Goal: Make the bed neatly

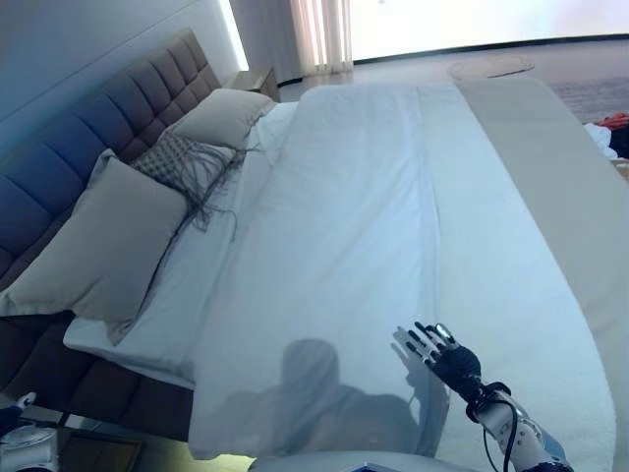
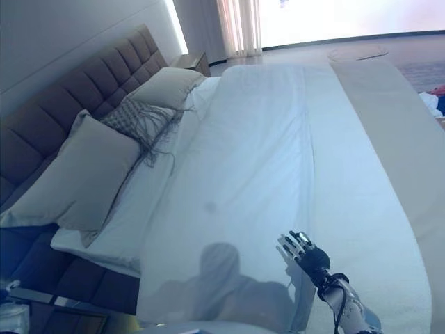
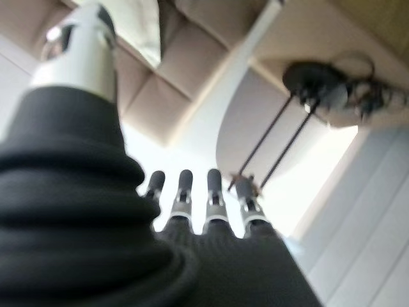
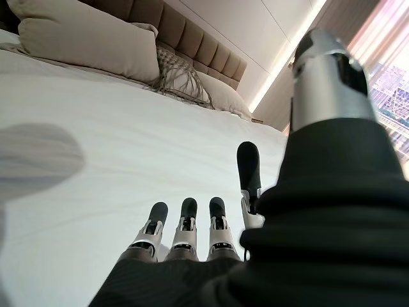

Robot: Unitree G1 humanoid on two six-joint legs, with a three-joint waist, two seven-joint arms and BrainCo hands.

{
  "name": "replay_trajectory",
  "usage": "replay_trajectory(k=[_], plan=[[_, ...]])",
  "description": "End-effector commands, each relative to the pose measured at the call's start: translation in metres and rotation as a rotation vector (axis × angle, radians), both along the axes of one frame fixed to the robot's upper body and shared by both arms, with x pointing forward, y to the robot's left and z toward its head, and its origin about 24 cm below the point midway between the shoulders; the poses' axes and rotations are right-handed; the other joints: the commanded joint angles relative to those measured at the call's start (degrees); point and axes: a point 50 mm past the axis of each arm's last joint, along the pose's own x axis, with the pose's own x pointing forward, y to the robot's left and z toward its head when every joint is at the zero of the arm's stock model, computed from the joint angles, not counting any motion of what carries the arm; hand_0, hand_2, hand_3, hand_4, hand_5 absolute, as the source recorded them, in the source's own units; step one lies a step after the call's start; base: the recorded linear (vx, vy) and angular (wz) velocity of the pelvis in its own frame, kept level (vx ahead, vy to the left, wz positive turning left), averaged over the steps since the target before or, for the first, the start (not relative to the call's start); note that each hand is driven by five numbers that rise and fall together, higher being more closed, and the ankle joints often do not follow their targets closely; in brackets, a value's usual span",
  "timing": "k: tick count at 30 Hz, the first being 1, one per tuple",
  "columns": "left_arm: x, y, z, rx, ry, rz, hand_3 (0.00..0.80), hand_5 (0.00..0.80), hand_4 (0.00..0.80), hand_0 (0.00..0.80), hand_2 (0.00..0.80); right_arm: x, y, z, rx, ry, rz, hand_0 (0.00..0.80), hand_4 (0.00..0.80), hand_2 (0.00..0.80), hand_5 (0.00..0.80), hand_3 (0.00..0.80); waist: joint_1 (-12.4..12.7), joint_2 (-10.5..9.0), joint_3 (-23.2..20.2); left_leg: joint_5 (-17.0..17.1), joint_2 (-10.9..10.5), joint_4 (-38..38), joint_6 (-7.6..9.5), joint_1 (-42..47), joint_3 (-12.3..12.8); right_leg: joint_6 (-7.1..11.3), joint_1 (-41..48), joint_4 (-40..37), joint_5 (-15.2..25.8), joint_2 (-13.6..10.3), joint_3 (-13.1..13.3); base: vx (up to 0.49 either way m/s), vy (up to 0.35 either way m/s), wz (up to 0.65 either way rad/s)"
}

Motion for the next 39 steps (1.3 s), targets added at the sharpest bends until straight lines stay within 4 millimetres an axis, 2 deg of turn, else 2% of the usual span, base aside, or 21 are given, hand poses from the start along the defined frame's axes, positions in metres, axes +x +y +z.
replay_trajectory(k=[1, 5, 9, 12, 14, 19, 23, 25, 30, 33, 39], plan=[[0.036, 0.012, 0.040, 0.173, -0.137, -0.120, 0.000, 0.000, 0.000, 0.000, 0.000, 0.021, 0.010, 0.012, 0.070, -0.117, -0.069, 0.000, 0.000, 0.000, 0.000, 0.000, 2.3, -5.90, 0.8, -6.0, 2.0, 3.4, 0.30, 3.0, 0.3, 4.17, 0.9, -15.9, 23.4, -5.0, -0.1, -0.039, -0.025, 0.02], [0.066, -0.003, 0.050, 0.131, -0.314, -0.289, 0.000, 0.000, 0.000, 0.000, 0.000, 0.022, 0.015, 0.011, 0.066, -0.134, -0.076, 0.000, 0.000, 0.000, 0.000, 0.000, 2.4, -6.47, 0.7, -6.2, 2.1, 3.7, 0.51, 3.2, 0.3, 3.95, 1.3, -15.9, 23.2, -4.8, 0.3, -0.009, -0.027, 0.01], [0.108, -0.048, 0.052, -0.045, -0.512, -0.627, 0.000, 0.000, 0.000, 0.000, 0.000, 0.026, 0.019, 0.012, -0.014, -0.175, -0.091, 0.000, 0.000, 0.000, 0.000, 0.000, 3.1, -6.95, 1.0, -6.6, 2.0, 4.1, 1.05, 3.0, 0.3, 3.76, 1.6, -15.6, 23.1, -4.7, 0.6, -0.049, -0.044, 0.06], [0.123, -0.085, 0.045, -0.216, -0.601, -0.824, 0.000, 0.000, 0.000, 0.000, 0.000, 0.031, 0.021, 0.015, -0.045, -0.204, -0.104, 0.000, 0.000, 0.000, 0.000, 0.000, 3.7, -7.09, 1.4, -6.7, 1.7, 4.0, 1.46, 3.0, 0.2, 3.66, 2.0, -15.7, 23.2, -4.5, 0.7, -0.070, -0.016, 0.07], [0.127, -0.101, 0.038, -0.352, -0.666, -0.870, 0.000, 0.000, 0.000, 0.000, 0.000, 0.033, 0.022, 0.016, -0.056, -0.218, -0.116, 0.000, 0.000, 0.000, 0.000, 0.000, 3.9, -7.15, 1.6, -6.7, 1.6, 4.1, 1.64, 3.1, 0.2, 3.57, 2.1, -15.6, 23.4, -4.6, 1.0, -0.046, -0.004, 0.04], [0.136, -0.150, 0.009, -0.773, -0.854, -0.861, 0.000, 0.000, 0.000, 0.000, 0.000, 0.038, 0.026, 0.014, -0.051, -0.233, -0.186, 0.000, 0.000, 0.000, 0.000, 0.000, 3.5, -7.90, 2.1, -7.3, 1.2, 4.6, 2.61, 3.3, 0.9, 3.26, 1.5, -14.4, 23.5, -4.8, 1.8, -0.032, -0.018, 0.01], [0.136, -0.185, 0.004, -0.898, -0.860, -0.982, 0.000, 0.000, 0.000, 0.000, 0.000, 0.037, 0.025, 0.014, -0.104, -0.233, -0.223, 0.000, 0.000, 0.000, 0.000, 0.000, 3.8, -8.62, 2.7, -7.6, 1.1, 4.8, 3.29, 3.2, 1.1, 3.39, 1.2, -14.3, 23.9, -4.5, 2.4, -0.059, -0.061, 0.00], [0.134, -0.191, 0.006, -0.865, -0.799, -1.065, 0.000, 0.000, 0.000, 0.000, 0.000, 0.034, 0.019, 0.013, -0.128, -0.222, -0.243, 0.000, 0.000, 0.000, 0.000, 0.000, 4.0, -8.85, 2.9, -7.8, 1.1, 5.0, 3.45, 3.0, 1.0, 3.44, 1.0, -14.3, 24.2, -4.3, 2.9, -0.063, -0.051, -0.03], [0.138, -0.175, 0.015, -0.817, -0.788, -1.054, 0.000, 0.000, 0.000, 0.000, 0.000, 0.026, 0.003, 0.005, -0.123, -0.172, -0.273, 0.000, 0.000, 0.000, 0.000, 0.000, 3.0, -9.50, 3.4, -8.5, 1.2, 6.4, 3.93, 2.8, 1.2, 3.37, 0.4, -13.3, 24.8, -4.4, 4.3, -0.024, -0.007, -0.11], [0.139, -0.171, 0.016, -0.828, -0.823, -1.005, 0.000, 0.000, 0.000, 0.000, 0.000, 0.025, 0.006, 0.003, -0.089, -0.180, -0.288, 0.000, 0.000, 0.000, 0.000, 0.000, 3.0, -9.67, 3.6, -9.2, 0.8, 7.9, 4.42, 2.4, 1.3, 3.33, 0.0, -12.8, 25.4, -4.9, 4.7, 0.000, 0.030, -0.07], [0.136, -0.181, 0.010, -0.856, -0.783, -1.047, 0.000, 0.000, 0.000, 0.000, 0.000, 0.029, 0.016, 0.009, -0.048, -0.238, -0.299, 0.000, 0.000, 0.000, 0.000, 0.000, 3.5, -10.14, 5.0, -12.8, -2.3, 13.0, 6.78, 0.4, 0.1, 3.66, -2.2, -9.7, 28.5, -8.3, 5.1, 0.012, 0.106, -0.03]])
